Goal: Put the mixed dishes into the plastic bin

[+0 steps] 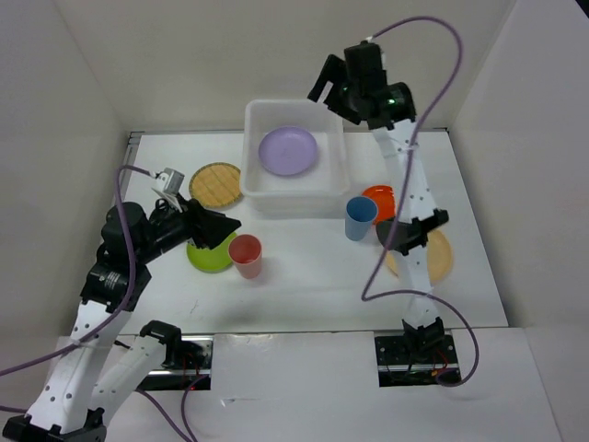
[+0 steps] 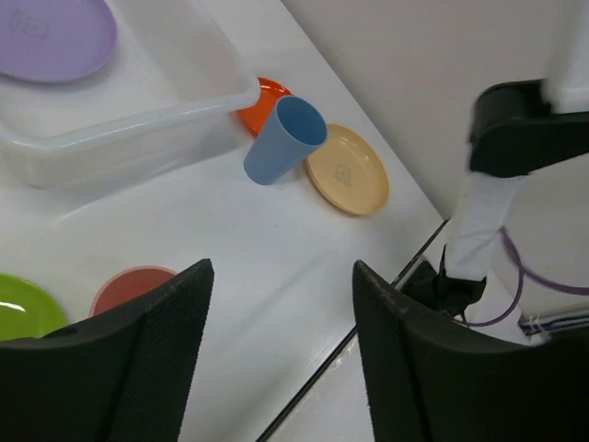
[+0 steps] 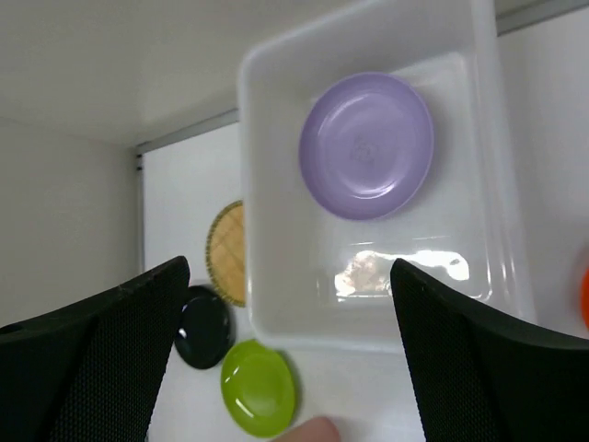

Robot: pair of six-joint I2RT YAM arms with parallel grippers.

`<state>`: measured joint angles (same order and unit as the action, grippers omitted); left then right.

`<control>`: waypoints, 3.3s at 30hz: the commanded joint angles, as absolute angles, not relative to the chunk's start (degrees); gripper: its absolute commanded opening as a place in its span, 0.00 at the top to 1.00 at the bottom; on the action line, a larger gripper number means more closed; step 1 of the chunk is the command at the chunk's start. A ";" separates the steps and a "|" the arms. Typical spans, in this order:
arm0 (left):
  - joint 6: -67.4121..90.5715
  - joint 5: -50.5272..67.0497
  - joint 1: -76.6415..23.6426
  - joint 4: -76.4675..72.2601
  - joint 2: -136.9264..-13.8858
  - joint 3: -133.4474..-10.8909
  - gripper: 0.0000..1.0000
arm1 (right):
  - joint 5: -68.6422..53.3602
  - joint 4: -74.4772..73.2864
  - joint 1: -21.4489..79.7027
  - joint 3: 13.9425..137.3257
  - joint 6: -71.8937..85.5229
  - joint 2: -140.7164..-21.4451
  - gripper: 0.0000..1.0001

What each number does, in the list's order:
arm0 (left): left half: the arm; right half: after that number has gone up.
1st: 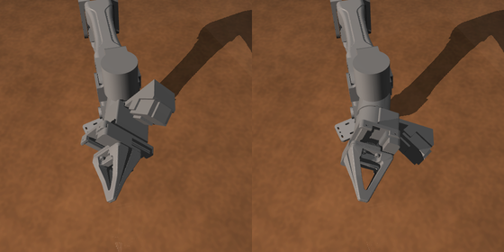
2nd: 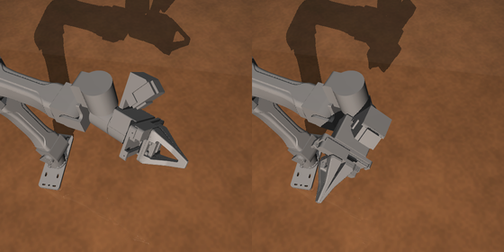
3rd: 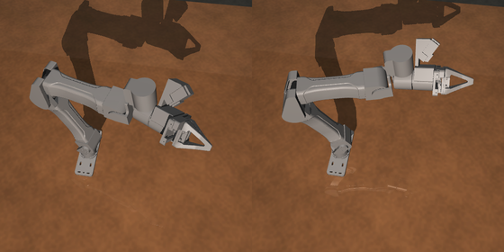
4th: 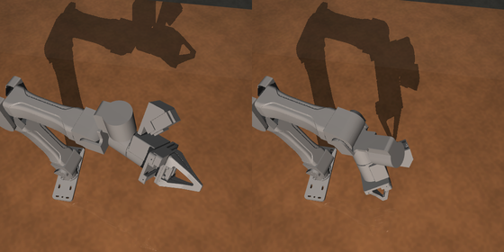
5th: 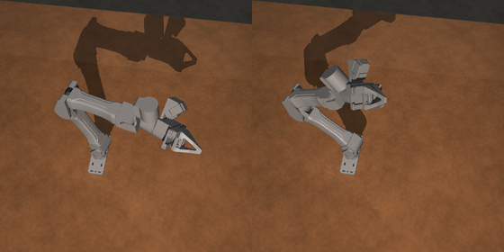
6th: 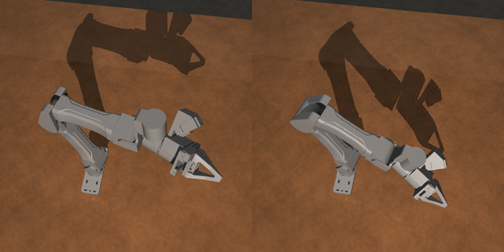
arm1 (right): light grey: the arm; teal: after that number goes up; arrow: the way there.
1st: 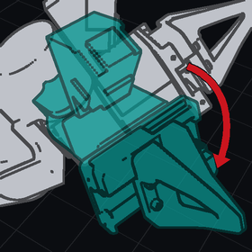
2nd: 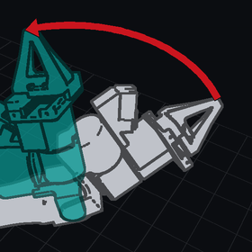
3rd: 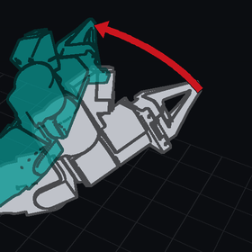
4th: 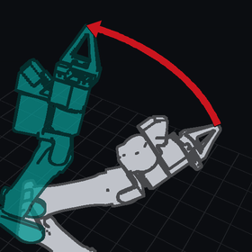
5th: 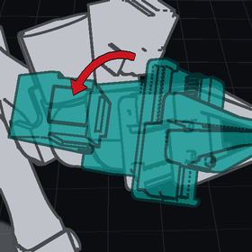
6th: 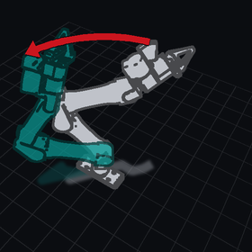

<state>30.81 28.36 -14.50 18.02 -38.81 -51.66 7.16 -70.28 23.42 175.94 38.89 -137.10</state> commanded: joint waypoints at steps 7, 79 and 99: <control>37.88 26.38 -33.70 -0.43 -57.55 -52.46 0.60 | 21.70 -74.88 29.09 153.31 37.35 -100.04 0.24; 20.66 4.14 -27.86 37.79 -73.37 -88.21 1.00 | 11.96 -42.80 26.72 64.34 38.06 -61.62 0.34; 14.50 0.53 -21.88 41.75 -118.65 -119.01 1.00 | 6.24 -42.63 25.66 63.02 39.11 -55.63 0.34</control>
